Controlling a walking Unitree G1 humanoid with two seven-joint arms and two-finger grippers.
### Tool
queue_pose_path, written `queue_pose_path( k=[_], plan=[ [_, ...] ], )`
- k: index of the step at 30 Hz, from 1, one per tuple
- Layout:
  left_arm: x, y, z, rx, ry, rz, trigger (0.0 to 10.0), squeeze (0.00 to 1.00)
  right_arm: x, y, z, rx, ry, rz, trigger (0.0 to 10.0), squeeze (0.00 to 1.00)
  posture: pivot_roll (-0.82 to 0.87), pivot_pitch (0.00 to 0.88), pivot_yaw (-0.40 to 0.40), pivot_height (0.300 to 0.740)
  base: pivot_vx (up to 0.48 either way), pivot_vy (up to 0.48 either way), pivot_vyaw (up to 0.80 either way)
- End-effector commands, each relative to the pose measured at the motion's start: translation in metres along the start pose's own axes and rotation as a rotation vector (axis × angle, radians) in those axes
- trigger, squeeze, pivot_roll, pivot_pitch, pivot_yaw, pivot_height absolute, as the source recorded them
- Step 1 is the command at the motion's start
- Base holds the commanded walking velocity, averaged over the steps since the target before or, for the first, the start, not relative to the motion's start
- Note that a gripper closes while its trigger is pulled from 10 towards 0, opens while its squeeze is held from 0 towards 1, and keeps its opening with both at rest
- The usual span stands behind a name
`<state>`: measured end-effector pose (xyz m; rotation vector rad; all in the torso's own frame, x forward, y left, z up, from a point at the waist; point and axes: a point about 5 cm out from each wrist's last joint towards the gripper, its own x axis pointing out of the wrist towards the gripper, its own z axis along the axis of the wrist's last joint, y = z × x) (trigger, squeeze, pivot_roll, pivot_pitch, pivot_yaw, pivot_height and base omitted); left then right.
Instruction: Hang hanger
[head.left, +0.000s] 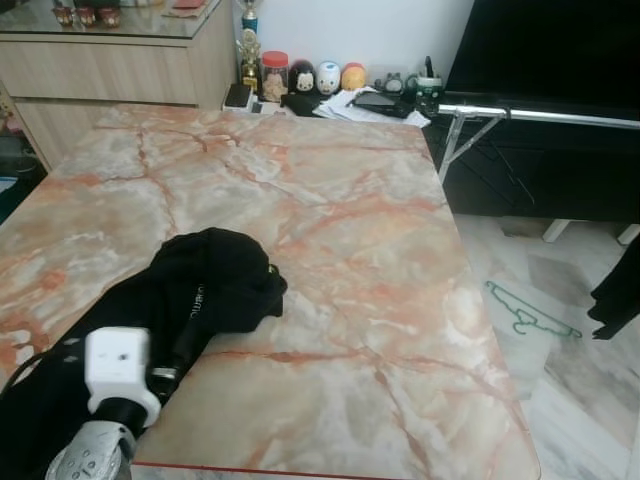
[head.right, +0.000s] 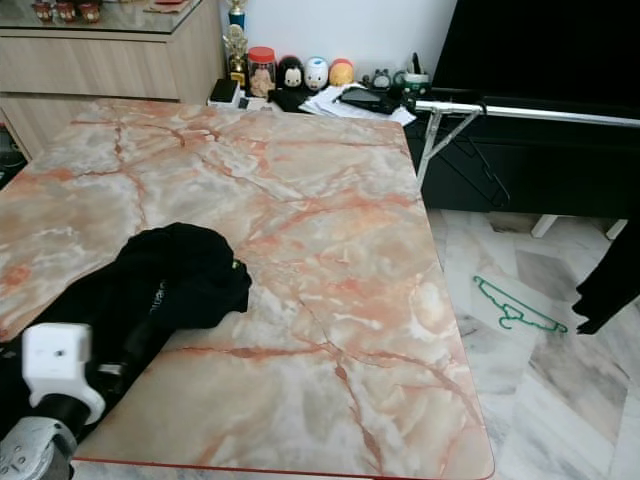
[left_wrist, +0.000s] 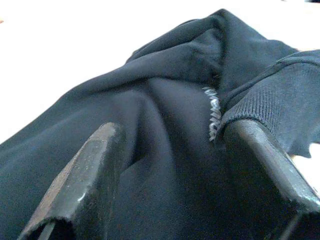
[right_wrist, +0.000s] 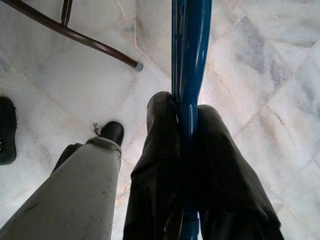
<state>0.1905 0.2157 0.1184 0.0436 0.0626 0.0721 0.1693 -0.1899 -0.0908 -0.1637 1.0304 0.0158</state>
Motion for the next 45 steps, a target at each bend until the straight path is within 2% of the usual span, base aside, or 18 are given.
queue_pose_path(
  k=[1, 3, 8, 13, 17, 19, 29, 37, 45],
  plan=[
    [-0.006, -0.003, 0.008, -0.017, -0.036, -0.01, 10.0, 0.0, 0.0, -0.004, 0.004, 0.003, -0.011, -0.012, 10.0, 0.0, 0.1, 0.055, -0.108, 0.74, 0.0, 0.0, 0.0],
    [-0.009, -0.004, 0.01, -0.018, -0.041, -0.015, 10.0, 0.0, 0.0, -0.005, 0.004, 0.003, -0.011, -0.012, 10.0, 0.0, 0.1, 0.056, -0.108, 0.74, 0.0, 0.0, 0.0],
    [-0.016, -0.007, 0.016, 0.041, -0.052, -0.068, 10.0, 0.0, 0.0, -0.005, 0.004, 0.001, -0.011, -0.013, 10.0, 0.0, 0.1, 0.057, -0.108, 0.74, 0.0, 0.0, 0.0],
    [-0.02, -0.011, 0.028, 0.085, -0.104, -0.079, 10.0, 0.0, 0.0, -0.006, 0.004, -0.001, -0.012, -0.011, 10.0, 0.0, 0.11, 0.056, -0.109, 0.74, 0.0, 0.0, 0.0],
    [-0.015, -0.012, 0.039, 0.087, -0.166, -0.032, 10.0, 0.0, 0.0, -0.006, 0.004, -0.001, -0.012, -0.013, 10.0, 0.0, 0.11, 0.057, -0.112, 0.74, 0.0, 0.0, 0.0],
    [-0.008, -0.019, 0.044, 0.083, -0.199, -0.037, 10.0, 0.0, 0.0, -0.006, 0.004, -0.002, -0.012, -0.013, 10.0, 0.0, 0.1, 0.053, -0.113, 0.74, 0.0, 0.0, 0.0],
    [0.003, -0.04, 0.04, 0.104, -0.189, -0.124, 10.0, 0.0, 0.0, -0.006, 0.003, -0.001, -0.01, -0.013, 10.0, 0.0, 0.09, 0.045, -0.111, 0.74, 0.0, 0.0, 0.0],
    [0.01, -0.051, 0.039, 0.084, -0.196, -0.159, 10.0, 0.0, 0.0, -0.006, 0.001, 0.001, -0.007, -0.016, 10.0, 0.0, 0.07, 0.031, -0.106, 0.74, 0.0, -0.447, 0.0],
    [0.013, -0.052, 0.039, 0.091, -0.198, -0.175, 10.0, 0.0, 0.0, -0.004, -0.001, 0.004, -0.003, -0.014, 10.0, 0.0, 0.08, 0.017, -0.095, 0.74, 0.0, -0.465, 0.0]
  ],
)
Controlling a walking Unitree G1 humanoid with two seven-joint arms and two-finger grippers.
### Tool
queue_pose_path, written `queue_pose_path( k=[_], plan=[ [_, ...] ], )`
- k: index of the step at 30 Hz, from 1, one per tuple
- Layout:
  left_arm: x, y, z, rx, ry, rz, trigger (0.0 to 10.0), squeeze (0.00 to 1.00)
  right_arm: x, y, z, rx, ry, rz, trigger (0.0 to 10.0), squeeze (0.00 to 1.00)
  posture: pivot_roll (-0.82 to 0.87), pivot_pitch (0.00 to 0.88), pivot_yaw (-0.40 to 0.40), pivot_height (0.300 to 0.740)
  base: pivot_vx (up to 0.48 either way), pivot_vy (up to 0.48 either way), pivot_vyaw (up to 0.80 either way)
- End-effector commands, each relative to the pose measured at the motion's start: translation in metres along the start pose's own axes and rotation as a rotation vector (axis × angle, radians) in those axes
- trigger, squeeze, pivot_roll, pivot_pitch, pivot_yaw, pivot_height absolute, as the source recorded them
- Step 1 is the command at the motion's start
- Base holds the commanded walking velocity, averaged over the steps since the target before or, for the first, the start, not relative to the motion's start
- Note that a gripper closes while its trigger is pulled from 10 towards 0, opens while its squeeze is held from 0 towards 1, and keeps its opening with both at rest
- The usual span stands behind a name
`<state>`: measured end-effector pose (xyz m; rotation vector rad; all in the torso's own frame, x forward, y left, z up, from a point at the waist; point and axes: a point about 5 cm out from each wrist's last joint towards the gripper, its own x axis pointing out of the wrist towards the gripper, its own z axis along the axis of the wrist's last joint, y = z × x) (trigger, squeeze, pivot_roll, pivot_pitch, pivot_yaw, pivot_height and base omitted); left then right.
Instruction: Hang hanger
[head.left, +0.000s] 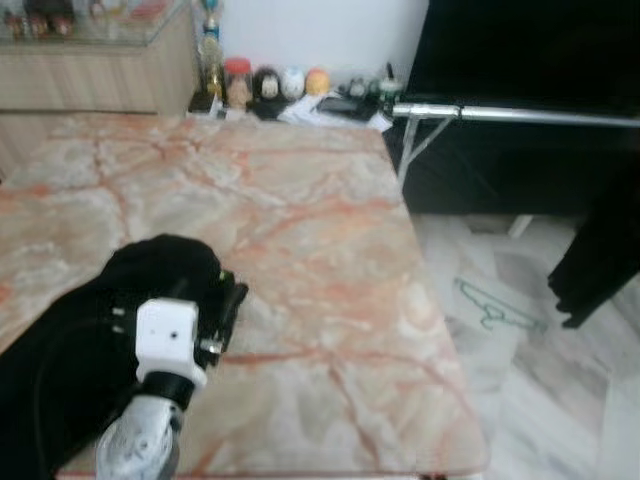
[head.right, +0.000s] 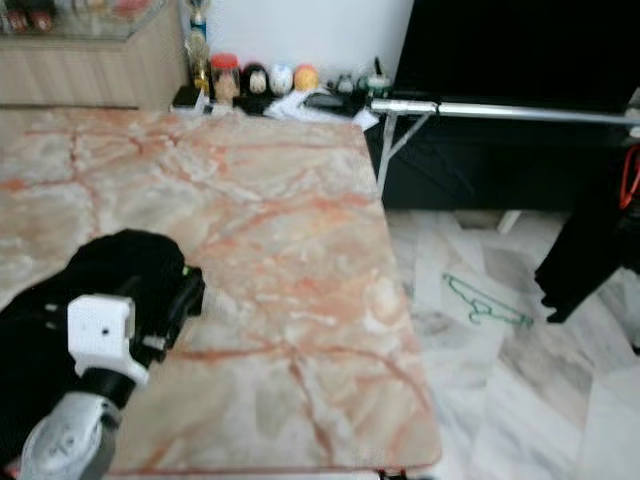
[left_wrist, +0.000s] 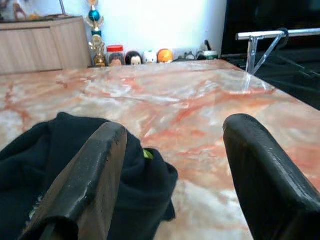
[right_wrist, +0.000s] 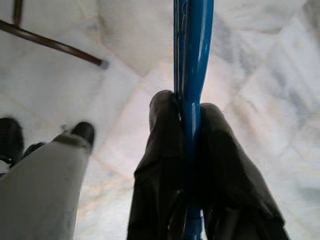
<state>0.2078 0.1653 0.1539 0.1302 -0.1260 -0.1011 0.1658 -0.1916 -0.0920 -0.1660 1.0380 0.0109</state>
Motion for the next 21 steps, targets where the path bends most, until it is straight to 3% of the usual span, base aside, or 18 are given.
queue_pose_path(
  k=[1, 21],
  plan=[
    [0.0017, -0.0015, 0.0, 0.006, -0.003, -0.008, 10.0, 0.0, 0.0003, -0.0028, 0.0031, 0.002, -0.01, -0.008, 10.0, 0.0, 0.08, 0.015, -0.096, 0.74, 0.0, -0.465, 0.0],
    [0.0049, -0.0061, -0.0015, -0.006, -0.002, -0.028, 10.0, 0.0, 0.0002, -0.0029, 0.0029, 0.007, -0.011, -0.014, 10.0, 0.0, 0.08, 0.028, -0.095, 0.74, 0.0, -0.463, 0.0]
  ],
)
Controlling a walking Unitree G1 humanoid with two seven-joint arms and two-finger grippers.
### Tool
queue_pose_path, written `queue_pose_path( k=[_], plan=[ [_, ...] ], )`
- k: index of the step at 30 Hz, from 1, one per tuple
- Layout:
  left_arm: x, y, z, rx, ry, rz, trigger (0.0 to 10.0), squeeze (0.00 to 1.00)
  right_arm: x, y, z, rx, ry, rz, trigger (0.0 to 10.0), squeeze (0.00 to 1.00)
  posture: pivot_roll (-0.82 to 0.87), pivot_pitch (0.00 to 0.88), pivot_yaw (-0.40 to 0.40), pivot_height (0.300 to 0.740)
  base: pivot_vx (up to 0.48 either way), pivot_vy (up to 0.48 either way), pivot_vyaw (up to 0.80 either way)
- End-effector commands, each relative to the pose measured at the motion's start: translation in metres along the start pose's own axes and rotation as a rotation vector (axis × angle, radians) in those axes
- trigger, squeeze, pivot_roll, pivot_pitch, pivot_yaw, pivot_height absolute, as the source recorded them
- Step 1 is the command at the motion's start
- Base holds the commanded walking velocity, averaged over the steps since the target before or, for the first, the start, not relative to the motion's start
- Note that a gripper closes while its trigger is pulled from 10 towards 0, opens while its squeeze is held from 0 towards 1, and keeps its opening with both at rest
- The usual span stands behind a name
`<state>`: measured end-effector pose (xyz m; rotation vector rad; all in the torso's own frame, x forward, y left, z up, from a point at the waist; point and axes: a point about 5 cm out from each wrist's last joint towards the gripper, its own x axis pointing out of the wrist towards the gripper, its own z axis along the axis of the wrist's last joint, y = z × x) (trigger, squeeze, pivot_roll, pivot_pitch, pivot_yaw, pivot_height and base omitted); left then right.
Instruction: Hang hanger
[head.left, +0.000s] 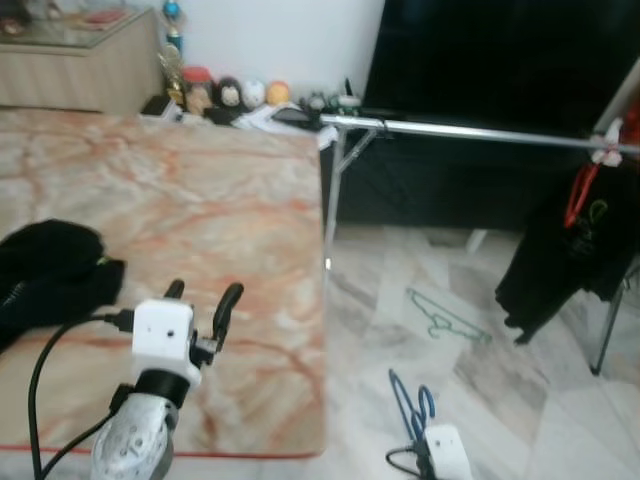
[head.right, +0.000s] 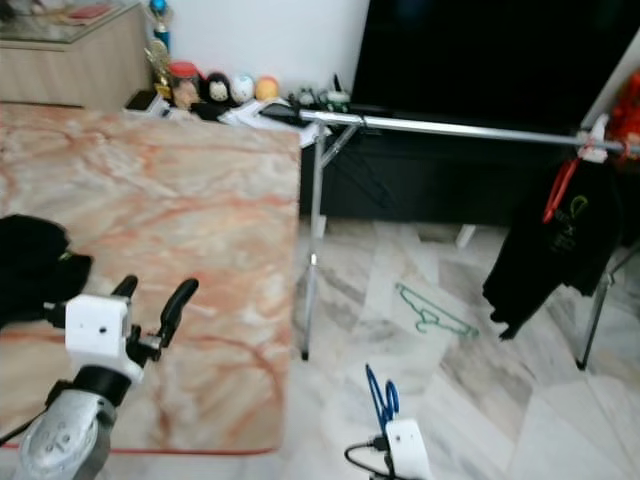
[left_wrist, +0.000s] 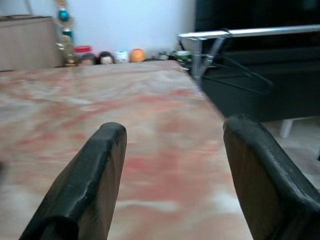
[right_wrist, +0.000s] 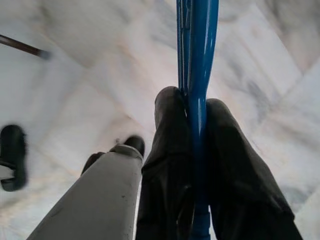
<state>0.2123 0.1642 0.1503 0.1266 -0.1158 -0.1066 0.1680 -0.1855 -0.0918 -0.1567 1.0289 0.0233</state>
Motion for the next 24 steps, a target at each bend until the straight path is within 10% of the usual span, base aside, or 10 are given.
queue_pose_path(
  k=[1, 14, 24],
  plan=[
    [0.001, -0.005, 0.002, -0.001, -0.011, -0.025, 10.0, 0.0, 0.0, -0.009, 0.0, 0.007, -0.002, -0.029, 10.0, 0.0, 0.07, 0.029, -0.094, 0.74, 0.0, -0.465, 0.0],
    [0.007, -0.011, -0.003, 0.005, 0.012, -0.087, 10.0, 0.0, 0.0, -0.008, 0.003, 0.035, -0.017, -0.039, 10.0, 0.0, 0.07, 0.043, -0.093, 0.74, 0.0, -0.422, 0.0],
    [0.011, -0.014, -0.008, 0.004, 0.041, -0.141, 10.0, 0.0, 0.0, -0.008, 0.004, 0.064, -0.039, -0.048, 10.0, 0.0, 0.07, 0.046, -0.093, 0.74, 0.0, 0.0, 0.0]
  ],
)
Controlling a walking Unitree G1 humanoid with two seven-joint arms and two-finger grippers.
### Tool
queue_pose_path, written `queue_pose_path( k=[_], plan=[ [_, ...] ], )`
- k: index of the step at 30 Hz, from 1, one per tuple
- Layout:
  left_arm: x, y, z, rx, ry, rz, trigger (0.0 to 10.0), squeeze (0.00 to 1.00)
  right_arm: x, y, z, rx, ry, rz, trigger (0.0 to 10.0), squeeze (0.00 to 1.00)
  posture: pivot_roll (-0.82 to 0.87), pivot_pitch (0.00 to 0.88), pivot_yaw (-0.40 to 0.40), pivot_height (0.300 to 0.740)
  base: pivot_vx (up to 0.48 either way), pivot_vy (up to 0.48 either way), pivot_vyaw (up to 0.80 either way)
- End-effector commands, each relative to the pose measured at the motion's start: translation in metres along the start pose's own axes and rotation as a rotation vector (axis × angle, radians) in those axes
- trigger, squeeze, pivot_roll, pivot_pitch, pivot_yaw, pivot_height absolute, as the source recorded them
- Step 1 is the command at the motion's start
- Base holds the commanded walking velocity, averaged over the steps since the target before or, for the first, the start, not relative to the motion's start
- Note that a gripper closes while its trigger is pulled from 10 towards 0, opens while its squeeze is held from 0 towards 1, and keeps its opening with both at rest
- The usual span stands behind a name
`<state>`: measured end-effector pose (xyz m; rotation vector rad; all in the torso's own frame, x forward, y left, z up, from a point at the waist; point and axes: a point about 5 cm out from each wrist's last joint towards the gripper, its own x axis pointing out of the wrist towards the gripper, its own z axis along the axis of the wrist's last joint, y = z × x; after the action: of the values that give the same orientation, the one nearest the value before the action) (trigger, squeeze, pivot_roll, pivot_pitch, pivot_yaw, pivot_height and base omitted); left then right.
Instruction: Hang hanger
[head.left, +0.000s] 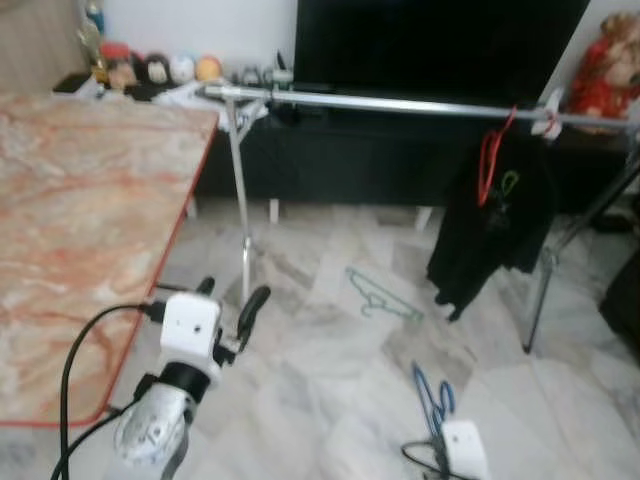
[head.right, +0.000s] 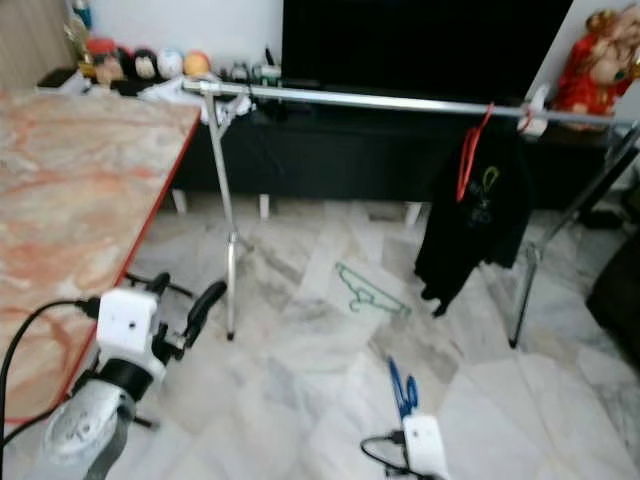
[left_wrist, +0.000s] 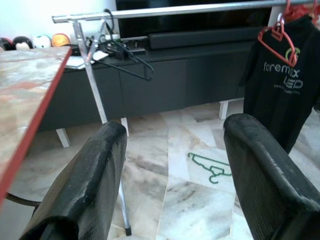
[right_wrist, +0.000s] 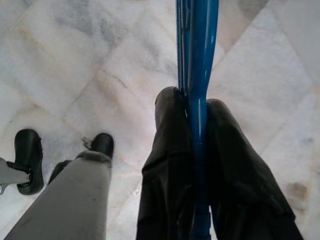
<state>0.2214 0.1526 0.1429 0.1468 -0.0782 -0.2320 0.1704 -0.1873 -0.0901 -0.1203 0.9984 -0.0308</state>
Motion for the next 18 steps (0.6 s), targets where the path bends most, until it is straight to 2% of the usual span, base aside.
queue_pose_path(
  k=[1, 7, 18],
  plan=[
    [0.0026, -0.0028, -0.0024, -0.008, 0.014, -0.016, 10.0, 0.0, -0.0001, -0.0061, 0.0018, 0.013, -0.014, -0.018, 10.0, 0.0, 0.07, 0.046, -0.093, 0.74, 0.0, 0.0, 0.0],
    [0.004, -0.0027, -0.003, -0.011, 0.018, -0.016, 10.0, 0.0, -0.0001, -0.0062, 0.0016, 0.039, -0.015, -0.015, 10.0, 0.0, 0.06, 0.052, -0.095, 0.74, 0.0, 0.0, 0.0],
    [0.005, -0.0043, -0.0054, -0.008, 0.029, -0.032, 10.0, 0.0, -0.0001, -0.0066, 0.0007, 0.045, -0.007, -0.025, 10.0, 0.0, 0.06, 0.055, -0.095, 0.74, 0.0, 0.0, -0.77]
  ],
)
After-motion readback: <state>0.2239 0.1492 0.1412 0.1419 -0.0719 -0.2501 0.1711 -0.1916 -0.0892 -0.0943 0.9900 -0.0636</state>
